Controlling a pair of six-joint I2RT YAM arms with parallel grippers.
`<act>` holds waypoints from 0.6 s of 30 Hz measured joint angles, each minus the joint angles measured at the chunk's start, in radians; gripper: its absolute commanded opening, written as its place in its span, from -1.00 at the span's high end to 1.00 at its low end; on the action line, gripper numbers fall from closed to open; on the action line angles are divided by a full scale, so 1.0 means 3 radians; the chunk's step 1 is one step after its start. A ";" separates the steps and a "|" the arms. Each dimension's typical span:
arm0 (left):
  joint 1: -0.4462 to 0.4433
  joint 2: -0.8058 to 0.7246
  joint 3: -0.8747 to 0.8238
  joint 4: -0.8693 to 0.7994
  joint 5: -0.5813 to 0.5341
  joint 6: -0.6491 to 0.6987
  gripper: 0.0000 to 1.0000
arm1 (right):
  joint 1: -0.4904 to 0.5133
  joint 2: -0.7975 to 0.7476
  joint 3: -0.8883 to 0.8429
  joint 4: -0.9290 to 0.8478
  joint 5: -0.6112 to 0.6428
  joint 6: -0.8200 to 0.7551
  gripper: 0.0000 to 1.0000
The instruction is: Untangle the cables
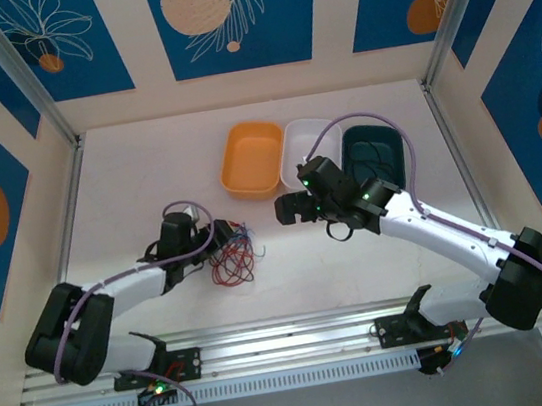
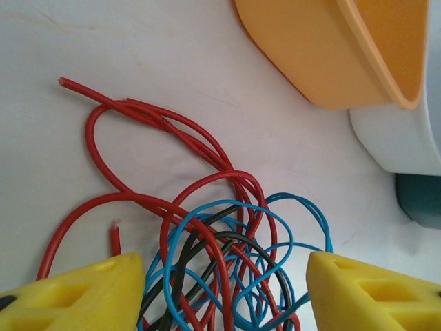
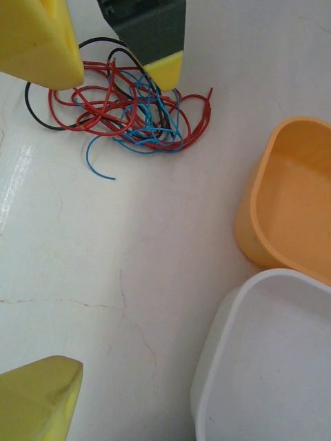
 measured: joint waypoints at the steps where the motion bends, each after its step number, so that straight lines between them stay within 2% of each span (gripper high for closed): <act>1: -0.0022 0.0055 0.0017 0.0048 0.0013 -0.0014 -0.21 | 0.0001 0.0024 -0.0006 0.0005 -0.0003 0.0001 -0.98; 4: -0.0116 0.0233 0.0093 0.0214 0.0078 -0.0078 -0.18 | 0.0033 0.0131 -0.0023 0.0032 -0.0017 0.0001 -1.00; 7: -0.0167 0.0347 0.0132 0.0408 0.0154 -0.0148 -0.16 | 0.0127 0.0252 -0.0023 0.0051 -0.0038 -0.0017 -0.93; 11: -0.0169 0.0331 0.0140 0.0487 0.0165 -0.0172 -0.16 | 0.0324 0.0407 -0.0005 0.0051 -0.0041 -0.0085 -0.77; 18: -0.0169 0.0034 0.0142 0.0209 0.0019 -0.0156 -0.17 | 0.0690 0.0795 0.0224 0.0055 -0.0043 -0.0237 -0.48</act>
